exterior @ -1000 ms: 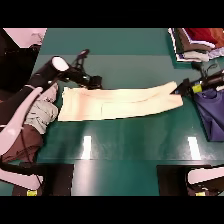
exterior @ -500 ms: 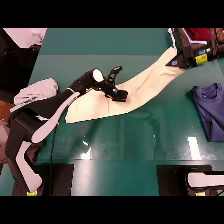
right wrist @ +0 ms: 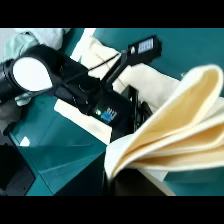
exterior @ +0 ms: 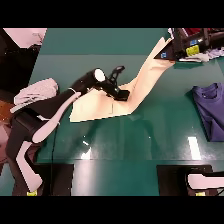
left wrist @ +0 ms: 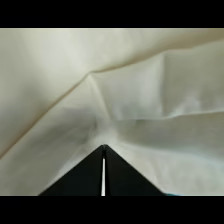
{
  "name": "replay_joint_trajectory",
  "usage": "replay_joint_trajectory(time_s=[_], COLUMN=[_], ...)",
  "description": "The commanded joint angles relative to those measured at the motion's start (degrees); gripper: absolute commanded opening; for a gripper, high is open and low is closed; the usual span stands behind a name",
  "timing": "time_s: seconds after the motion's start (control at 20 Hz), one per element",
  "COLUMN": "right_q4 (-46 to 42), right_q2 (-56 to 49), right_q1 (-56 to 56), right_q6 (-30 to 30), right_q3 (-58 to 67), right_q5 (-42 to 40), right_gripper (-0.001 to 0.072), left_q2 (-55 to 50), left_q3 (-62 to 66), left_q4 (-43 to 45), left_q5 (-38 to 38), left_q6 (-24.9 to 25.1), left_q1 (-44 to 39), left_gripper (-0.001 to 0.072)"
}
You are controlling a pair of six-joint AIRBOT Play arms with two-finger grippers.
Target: Fold the shirts.
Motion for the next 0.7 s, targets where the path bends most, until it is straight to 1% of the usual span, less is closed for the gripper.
replay_joint_trajectory(time_s=[0.0,0.15,0.3,0.4,0.5,0.55,0.6,0.65], right_q4=[-0.04,0.04,0.59,0.59,0.52,0.66,0.52,0.28], right_q2=[0.02,-0.92,-4.92,-9.14,-13.75,-15.8,-17.66,-19.15], right_q1=[3.63,9.18,16.87,23.63,30.34,33.09,35.43,37.18], right_q6=[-1.75,-2.99,-4.85,-8.04,-10.97,-12.63,-14.23,-14.67], right_q3=[0.26,0.28,0.31,0.31,0.44,0.46,0.48,0.48], right_q5=[-1.9,-5.62,-10.27,-16.02,-23.78,-27.43,-30.67,-33.22], right_gripper=[0.001,0.001,0.0011,0.0012,0.0016,0.0059,0.0228,0.0431], left_q2=[4.59,11.41,17.97,21.86,25.07,26.36,27.56,28.48], left_q3=[0.11,0.13,0.13,0.13,0.13,0.11,0.13,0.11], left_q4=[2.8,7.69,10.84,12.72,13.09,13.11,13.11,13.11], left_q5=[-1.81,-3.52,-6.34,-7.43,-8.39,-8.94,-9.6,-10.27], left_q6=[0.15,0.17,0.2,0.22,0.2,0.2,0.2,0.2], left_q1=[4.87,11.91,19.85,24.5,28.7,30.34,31.93,33.24], left_gripper=[0.0026,0.0027,0.0028,0.0028,0.0028,0.0028,0.0028,0.0028])
